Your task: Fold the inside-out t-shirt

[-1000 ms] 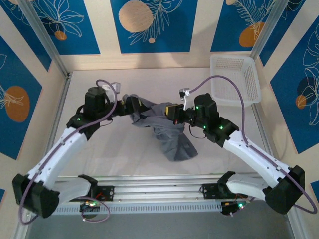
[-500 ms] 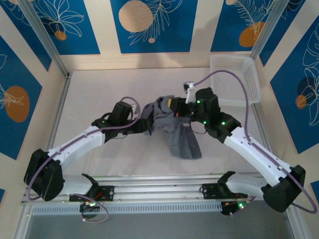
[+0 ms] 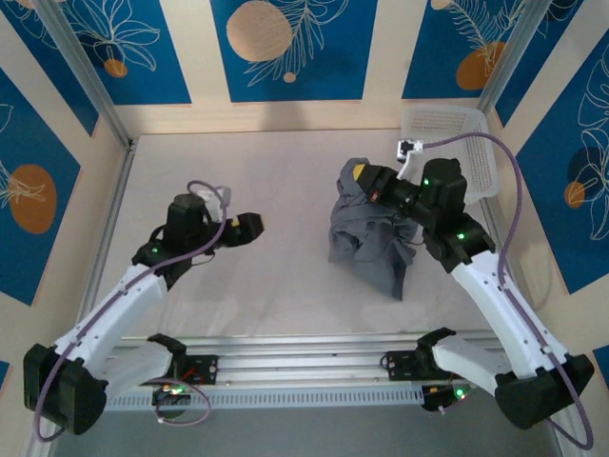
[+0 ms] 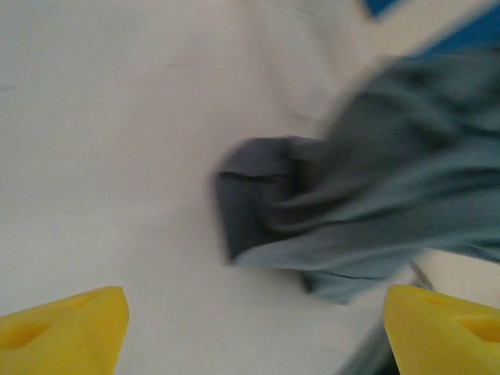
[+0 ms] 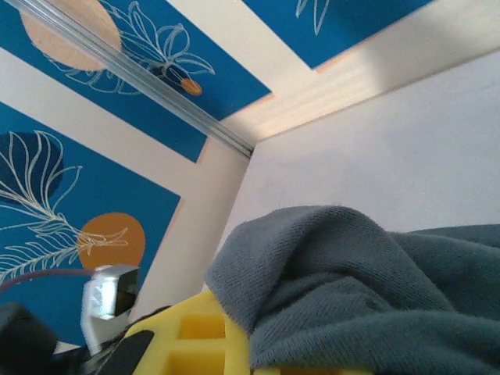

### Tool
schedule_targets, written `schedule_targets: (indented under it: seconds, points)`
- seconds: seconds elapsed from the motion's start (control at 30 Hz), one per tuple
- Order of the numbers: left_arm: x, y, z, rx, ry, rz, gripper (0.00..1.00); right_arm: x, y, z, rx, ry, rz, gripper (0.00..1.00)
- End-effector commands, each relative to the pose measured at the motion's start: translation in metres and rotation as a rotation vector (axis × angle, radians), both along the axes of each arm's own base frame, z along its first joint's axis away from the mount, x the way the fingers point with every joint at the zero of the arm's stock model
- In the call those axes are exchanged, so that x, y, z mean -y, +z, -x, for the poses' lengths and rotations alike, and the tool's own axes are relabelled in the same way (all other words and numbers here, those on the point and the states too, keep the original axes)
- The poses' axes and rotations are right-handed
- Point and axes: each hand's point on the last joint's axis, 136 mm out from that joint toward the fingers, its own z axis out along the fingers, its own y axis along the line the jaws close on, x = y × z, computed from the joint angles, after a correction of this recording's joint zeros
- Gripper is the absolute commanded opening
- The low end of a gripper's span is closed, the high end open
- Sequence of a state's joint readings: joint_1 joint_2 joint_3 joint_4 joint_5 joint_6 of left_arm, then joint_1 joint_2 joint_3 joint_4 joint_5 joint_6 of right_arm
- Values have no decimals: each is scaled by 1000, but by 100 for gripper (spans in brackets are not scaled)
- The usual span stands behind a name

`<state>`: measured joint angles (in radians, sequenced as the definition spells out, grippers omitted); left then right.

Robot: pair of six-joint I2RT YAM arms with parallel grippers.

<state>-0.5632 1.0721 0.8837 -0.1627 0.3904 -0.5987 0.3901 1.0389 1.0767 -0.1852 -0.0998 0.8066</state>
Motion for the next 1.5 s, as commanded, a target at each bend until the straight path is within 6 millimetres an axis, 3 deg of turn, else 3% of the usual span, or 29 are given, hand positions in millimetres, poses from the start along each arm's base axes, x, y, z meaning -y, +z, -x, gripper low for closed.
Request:
schedule_targets:
  seconds: [0.0, 0.13, 0.17, 0.27, 0.3, 0.43, 0.57, 0.67, 0.73, 0.8, 0.87, 0.93, 1.0, 1.1, 1.17, 1.27, 1.4, 1.47]
  points:
    - [55, 27, 17, 103, -205, 20, 89, -13, 22, 9, 61, 69, -57, 0]
    - [104, 16, 8, 96, -320, 50, 88, -23, 21, 14, 68, 103, -53, 0]
    - [114, 6, 5, 73, -343, 43, 78, -23, 21, 14, 66, 100, -52, 0]
    - [124, -31, 0, -11, -345, 20, 13, -17, 23, 11, 61, 63, -40, 0]
    - [120, -46, 0, -34, -325, 2, 0, -12, 27, 8, 61, 34, -31, 0]
    - [82, -121, 4, -121, -196, -181, 0, 21, 52, -7, 55, -109, 0, 0]
    - [1, -218, 6, -277, 26, -430, 0, 45, 94, -11, 139, -163, -53, 0]
    - [-46, -247, 6, -376, 149, -407, 0, 51, 116, -5, 187, -155, -75, 0]
    - [-61, -238, 3, -367, 194, -384, 1, 48, 121, -1, 205, -130, -78, 0]
    - [-57, -206, -2, -297, 170, -334, 12, 39, 117, 1, 199, -73, -86, 0]
    - [-43, -163, -6, -204, 117, -250, 37, 29, 108, 2, 180, -16, -96, 0]
    - [-29, -116, -9, -109, 60, -159, 50, 18, 94, 0, 152, 28, -101, 0]
    - [-9, -66, -5, -11, -37, -44, 59, 7, 81, 0, 120, 70, -109, 0]
    - [26, -16, 14, 96, -192, 25, 64, -4, 72, 2, 109, 109, -100, 0]
    - [49, -5, 24, 126, -257, -7, 68, -11, 74, 5, 122, 129, -92, 0]
    - [72, 4, 17, 149, -275, -37, 74, -27, 81, 18, 177, 220, -69, 0]
    - [67, 8, -16, 160, -159, -73, 79, -37, 78, 32, 204, 285, -45, 0]
    - [72, 11, -14, 170, -205, -63, 63, -35, 55, 31, 137, 254, -24, 0]
